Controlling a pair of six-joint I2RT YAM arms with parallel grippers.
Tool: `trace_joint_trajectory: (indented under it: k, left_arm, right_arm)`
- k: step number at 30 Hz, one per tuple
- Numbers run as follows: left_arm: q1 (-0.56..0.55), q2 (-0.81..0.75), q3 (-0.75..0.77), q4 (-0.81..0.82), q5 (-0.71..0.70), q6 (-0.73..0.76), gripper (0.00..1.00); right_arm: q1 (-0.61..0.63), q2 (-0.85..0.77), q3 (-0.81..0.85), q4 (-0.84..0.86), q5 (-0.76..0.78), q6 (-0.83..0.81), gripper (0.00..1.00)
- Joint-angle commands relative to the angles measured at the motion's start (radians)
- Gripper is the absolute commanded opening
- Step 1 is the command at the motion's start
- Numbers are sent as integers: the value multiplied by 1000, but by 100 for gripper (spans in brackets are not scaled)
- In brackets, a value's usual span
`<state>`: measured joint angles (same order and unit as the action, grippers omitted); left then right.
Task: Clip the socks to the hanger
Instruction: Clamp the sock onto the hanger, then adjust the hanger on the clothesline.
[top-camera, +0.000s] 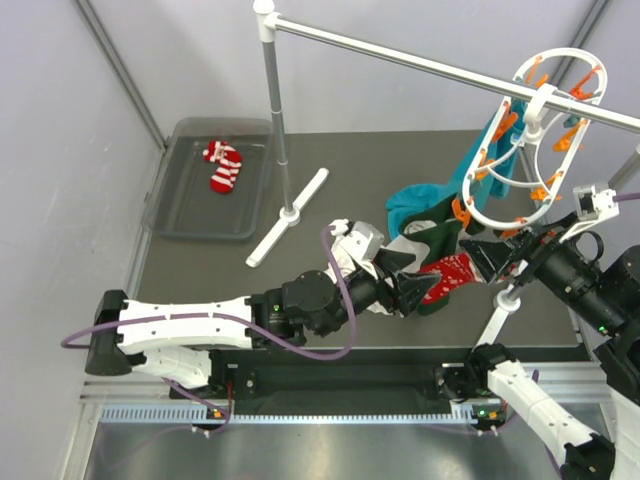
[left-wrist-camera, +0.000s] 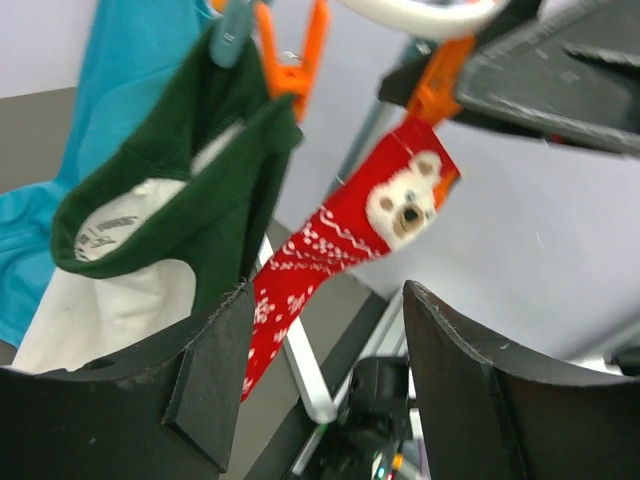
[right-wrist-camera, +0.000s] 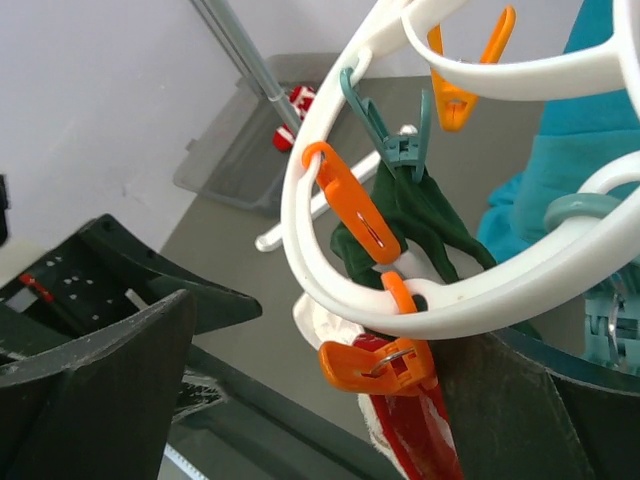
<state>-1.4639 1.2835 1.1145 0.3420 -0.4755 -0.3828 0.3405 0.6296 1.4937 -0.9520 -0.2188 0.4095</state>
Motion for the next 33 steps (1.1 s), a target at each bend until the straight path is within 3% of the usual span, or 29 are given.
trace_joint_trajectory:
  k: [1,7,14,16,20,27,33]
  left_arm:
    - [-26,-19,56,-75,109,123,66]
    - [-82,63,142,-86,242,237,70]
    - [-234,244,194,38,52,525,73]
    - [-239,292,234,46,-35,591,70]
    - [-240,400,260,109,-95,688,54]
    - [-205,527,314,225,-109,745,52]
    - [-188,632,349,410,-135,835,63]
  right_arm:
    - [15,25,43,-102,36,-72,95]
    - [14,21,59,-117,4,-84,100]
    - [15,25,91,-168,4,-121,100]
    - [14,35,120,-198,16,-124,100]
    - [14,12,135,-186,88,-121,100]
    - [14,10,198,-212,156,-107,100]
    - [14,25,223,-206,180,-107,100]
